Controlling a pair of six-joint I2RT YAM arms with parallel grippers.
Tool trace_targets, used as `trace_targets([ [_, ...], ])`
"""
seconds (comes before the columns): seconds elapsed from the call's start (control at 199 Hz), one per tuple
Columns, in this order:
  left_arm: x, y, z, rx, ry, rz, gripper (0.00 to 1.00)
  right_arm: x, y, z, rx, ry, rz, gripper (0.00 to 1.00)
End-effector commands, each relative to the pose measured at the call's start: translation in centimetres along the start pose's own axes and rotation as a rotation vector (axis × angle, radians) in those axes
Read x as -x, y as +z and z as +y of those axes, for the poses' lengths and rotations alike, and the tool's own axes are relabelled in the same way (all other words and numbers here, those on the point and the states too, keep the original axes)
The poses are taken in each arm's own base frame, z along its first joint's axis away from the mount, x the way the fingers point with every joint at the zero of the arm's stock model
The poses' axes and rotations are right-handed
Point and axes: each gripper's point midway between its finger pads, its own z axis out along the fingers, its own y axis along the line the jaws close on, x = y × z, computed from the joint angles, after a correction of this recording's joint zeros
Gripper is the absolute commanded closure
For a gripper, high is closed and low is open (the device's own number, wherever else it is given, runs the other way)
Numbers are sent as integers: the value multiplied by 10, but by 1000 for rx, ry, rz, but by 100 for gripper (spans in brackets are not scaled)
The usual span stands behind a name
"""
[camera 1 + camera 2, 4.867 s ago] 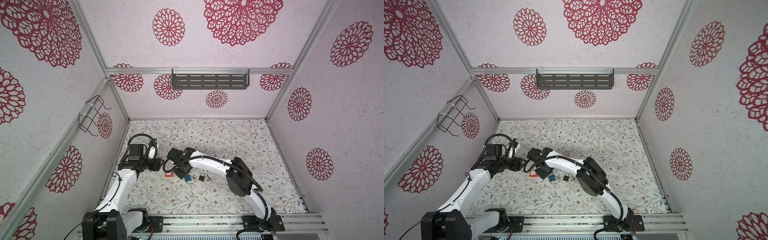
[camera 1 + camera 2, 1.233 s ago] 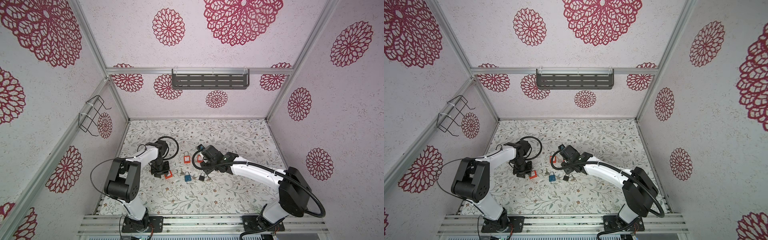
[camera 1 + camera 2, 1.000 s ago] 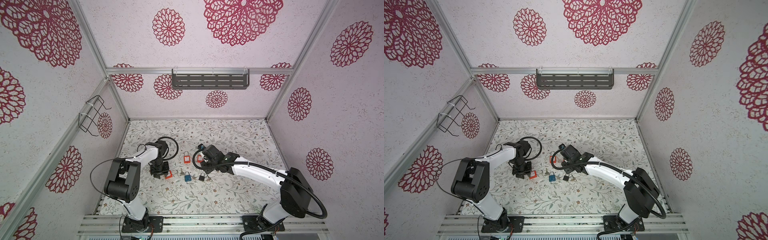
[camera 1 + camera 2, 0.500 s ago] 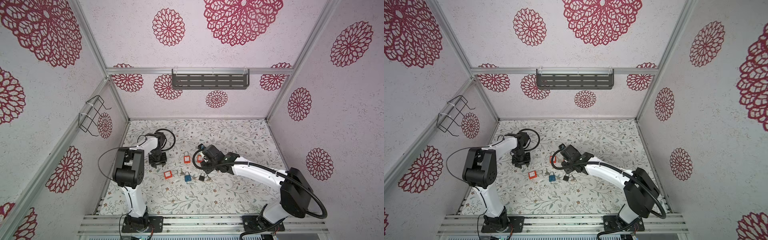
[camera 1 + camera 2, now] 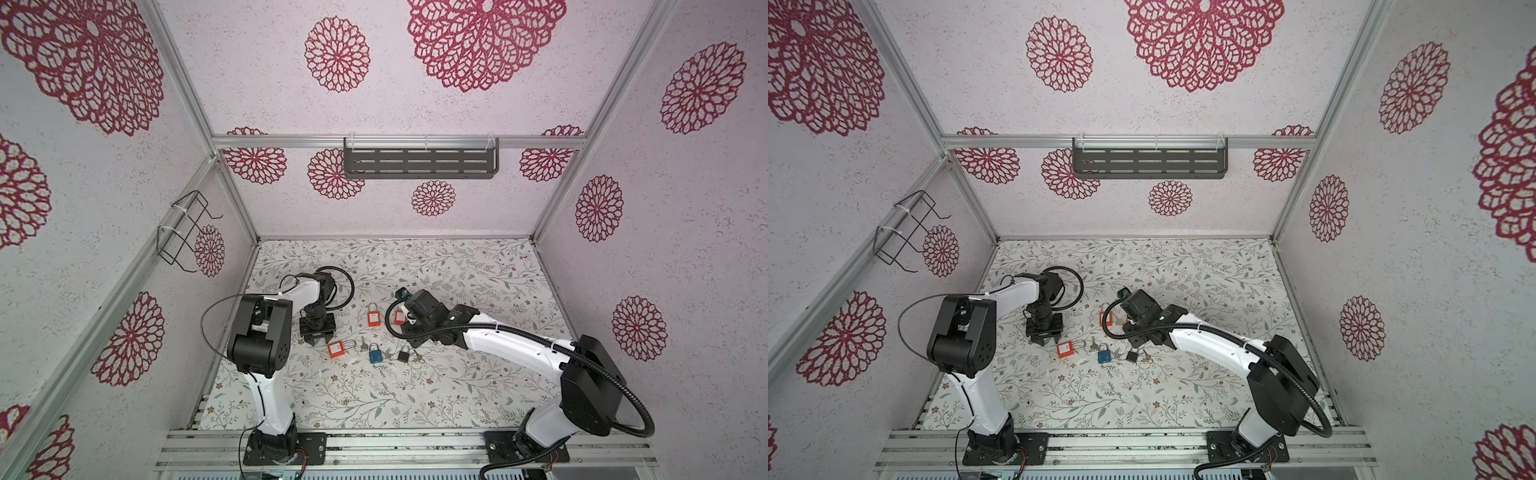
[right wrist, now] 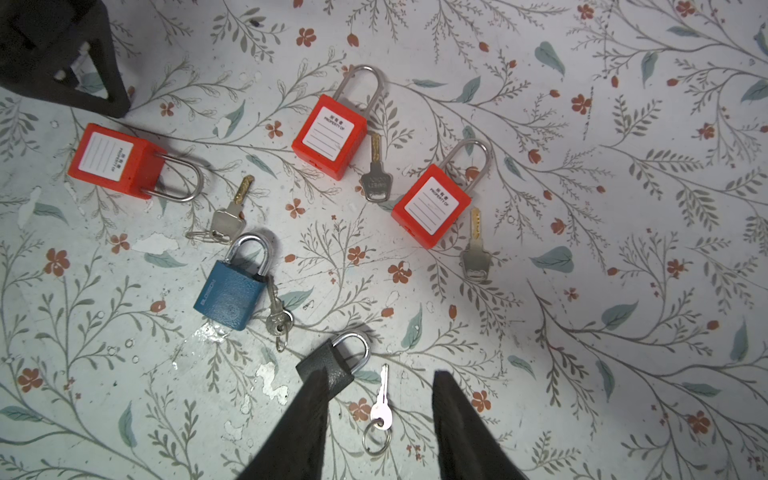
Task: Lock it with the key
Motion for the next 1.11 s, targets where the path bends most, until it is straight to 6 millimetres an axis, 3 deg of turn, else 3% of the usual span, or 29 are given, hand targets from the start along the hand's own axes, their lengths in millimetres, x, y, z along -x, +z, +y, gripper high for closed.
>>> trace_targets([
  [0.0,-10,3,-10,-29,4,9,56,7,-12,-3,-1,9,-37,56],
  [0.342,-47,9,-11,-48,-11,86,59,6,-11,-6,-3,11,-37,56],
  [0.558,-64,4,-11,-81,-23,130,62,4,-12,-8,-3,12,-37,56],
  [0.719,-69,-5,-17,-144,-16,127,65,6,-16,-20,-27,29,-59,56],
  [0.79,-62,-16,-16,-151,-26,61,64,7,-19,-34,-54,45,-74,54],
  [0.855,-45,-36,-11,-141,-32,-53,55,9,-24,-56,-103,67,-102,46],
  [0.905,-30,-56,-6,-134,-39,-154,45,11,-28,-77,-158,83,-134,26],
  [0.92,-25,-61,-5,-132,-41,-185,41,12,-30,-84,-176,85,-146,7],
  [0.935,-21,-68,-3,-129,-43,-220,35,13,-32,-91,-193,86,-159,2],
  [0.961,-13,-79,0,-124,-46,-273,23,14,-36,-102,-225,83,-179,1],
  [0.986,-6,-89,4,-123,-52,-327,1,15,-41,-115,-267,85,-197,1],
  [1.101,26,-137,26,-117,-71,-595,3,11,-60,-180,-450,160,-314,1],
])
